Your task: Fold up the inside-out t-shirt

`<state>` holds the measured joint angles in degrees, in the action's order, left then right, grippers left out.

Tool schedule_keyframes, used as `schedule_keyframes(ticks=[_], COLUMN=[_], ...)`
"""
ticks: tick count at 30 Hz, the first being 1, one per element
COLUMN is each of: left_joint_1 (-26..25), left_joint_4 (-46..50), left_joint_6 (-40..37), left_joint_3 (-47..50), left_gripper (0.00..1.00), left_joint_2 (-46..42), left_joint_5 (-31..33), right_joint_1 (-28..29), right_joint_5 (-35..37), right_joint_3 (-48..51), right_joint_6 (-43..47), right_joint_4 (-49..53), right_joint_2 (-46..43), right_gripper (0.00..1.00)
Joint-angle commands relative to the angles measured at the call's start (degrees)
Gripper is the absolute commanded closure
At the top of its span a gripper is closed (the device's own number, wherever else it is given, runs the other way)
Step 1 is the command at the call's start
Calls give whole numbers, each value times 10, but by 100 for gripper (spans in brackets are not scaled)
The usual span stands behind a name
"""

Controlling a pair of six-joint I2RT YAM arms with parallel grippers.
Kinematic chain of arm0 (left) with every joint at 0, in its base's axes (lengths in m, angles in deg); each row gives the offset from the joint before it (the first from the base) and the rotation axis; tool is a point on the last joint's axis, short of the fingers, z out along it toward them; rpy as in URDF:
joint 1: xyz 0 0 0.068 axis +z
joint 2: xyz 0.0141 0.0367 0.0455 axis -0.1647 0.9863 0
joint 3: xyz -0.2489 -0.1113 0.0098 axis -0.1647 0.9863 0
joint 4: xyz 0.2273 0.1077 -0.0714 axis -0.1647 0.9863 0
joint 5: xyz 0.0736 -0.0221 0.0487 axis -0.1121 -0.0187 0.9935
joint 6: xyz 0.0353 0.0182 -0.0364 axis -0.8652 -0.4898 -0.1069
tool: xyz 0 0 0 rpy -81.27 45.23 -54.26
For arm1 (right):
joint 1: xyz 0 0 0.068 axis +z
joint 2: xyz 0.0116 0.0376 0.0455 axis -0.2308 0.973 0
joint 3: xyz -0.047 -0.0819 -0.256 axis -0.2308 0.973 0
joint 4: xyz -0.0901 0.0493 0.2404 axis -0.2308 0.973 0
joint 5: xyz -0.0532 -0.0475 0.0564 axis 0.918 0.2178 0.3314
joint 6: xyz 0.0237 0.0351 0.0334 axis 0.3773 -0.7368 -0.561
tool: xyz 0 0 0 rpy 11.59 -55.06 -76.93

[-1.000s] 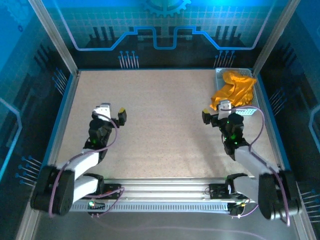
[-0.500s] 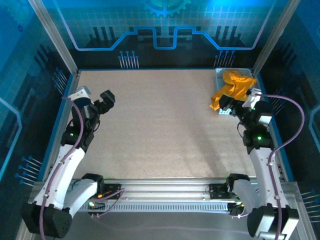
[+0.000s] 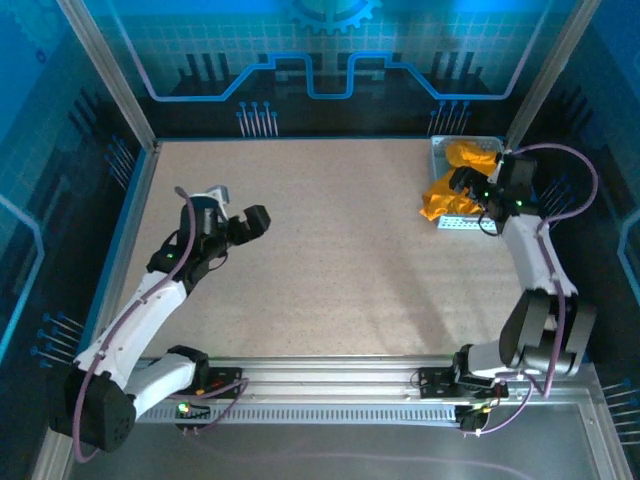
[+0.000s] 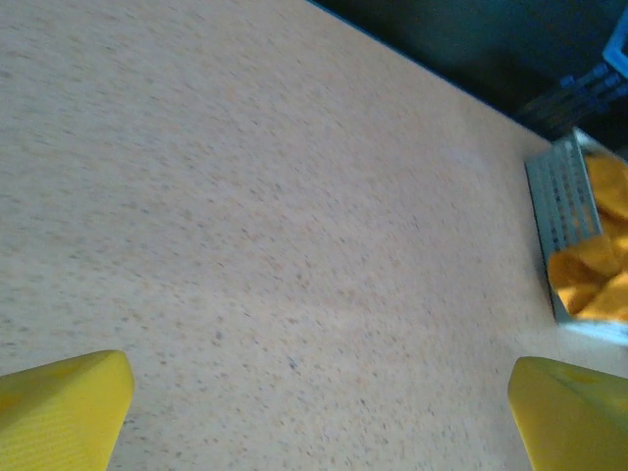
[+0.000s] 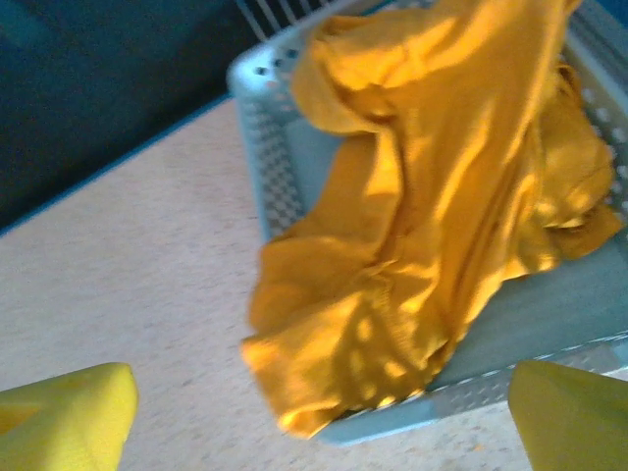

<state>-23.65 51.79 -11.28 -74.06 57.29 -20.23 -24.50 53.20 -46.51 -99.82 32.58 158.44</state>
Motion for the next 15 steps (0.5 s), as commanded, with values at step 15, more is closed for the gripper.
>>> schedule_keyframes(ticks=[15], left_joint_1=[-25], left_joint_4=[-64], left_joint_6=[-46], left_joint_3=[-20], left_gripper=[1], left_joint_2=[41], left_joint_5=[-33], right_joint_1=[-51], right_joint_5=[59], right_joint_3=[-231], right_joint_6=[-10], right_joint_4=[100], right_joint_2=[294], right_gripper=[36])
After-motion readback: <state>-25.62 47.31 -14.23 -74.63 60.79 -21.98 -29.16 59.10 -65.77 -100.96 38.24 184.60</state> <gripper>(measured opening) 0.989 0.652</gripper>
